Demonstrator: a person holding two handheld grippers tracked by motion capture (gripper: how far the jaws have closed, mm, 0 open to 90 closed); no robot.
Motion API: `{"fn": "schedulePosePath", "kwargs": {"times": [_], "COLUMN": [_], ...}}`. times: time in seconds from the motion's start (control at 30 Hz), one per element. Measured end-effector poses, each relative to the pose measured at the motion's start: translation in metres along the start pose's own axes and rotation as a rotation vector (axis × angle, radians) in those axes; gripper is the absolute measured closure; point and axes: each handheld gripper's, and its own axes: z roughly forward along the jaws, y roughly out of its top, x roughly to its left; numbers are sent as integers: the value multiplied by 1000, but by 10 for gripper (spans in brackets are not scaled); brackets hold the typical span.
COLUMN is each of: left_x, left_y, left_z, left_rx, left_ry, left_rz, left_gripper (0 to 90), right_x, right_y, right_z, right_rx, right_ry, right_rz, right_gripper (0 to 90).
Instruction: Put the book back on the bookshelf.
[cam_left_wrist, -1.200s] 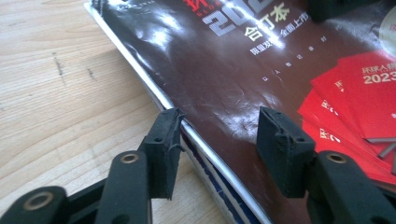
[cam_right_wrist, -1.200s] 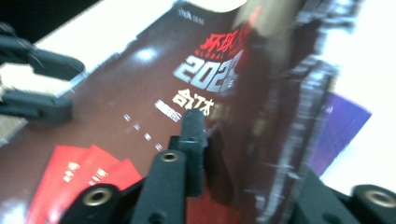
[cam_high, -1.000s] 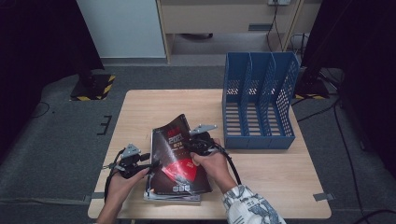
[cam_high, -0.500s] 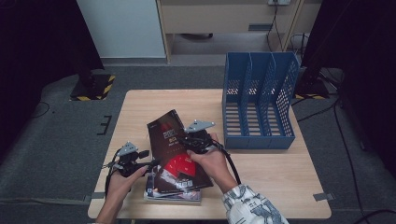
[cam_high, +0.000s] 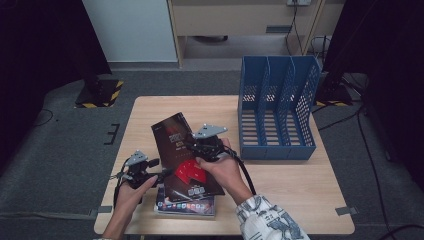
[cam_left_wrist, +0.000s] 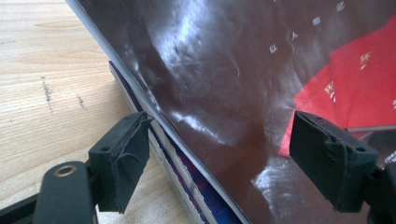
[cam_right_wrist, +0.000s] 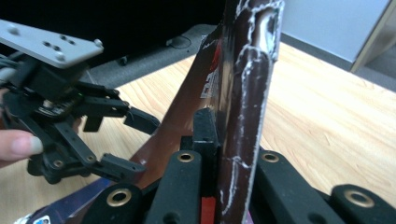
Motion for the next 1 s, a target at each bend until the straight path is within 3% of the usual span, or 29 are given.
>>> {"fn": "schedulePosePath", "kwargs": {"times": [0.47,0.67,0.77,0.87,1.0], "left_x": [2,3,8,11,9], "left_y": [1,3,4,4,6], "left_z": [7,4,-3,-8,-12], "left_rx": [-31,-63,-105,-125,-137], "left_ry": [-47,-73,-69,-80,-95], "left_rz": [3,-20,-69,-80,-92], "left_gripper": [189,210,391,559,677], "right_x": [7,11,10,8,7], "right_y": [15,21,21,20,18], "right_z": [-5,-7,-8,-9,-9], "right_rx": [-77,-112,-120,-127,-128], "right_ry": [42,53,50,55,51], "right_rz": [-20,-32,-33,-26,-31], "right_gripper": [859,862,863,864,865]}}
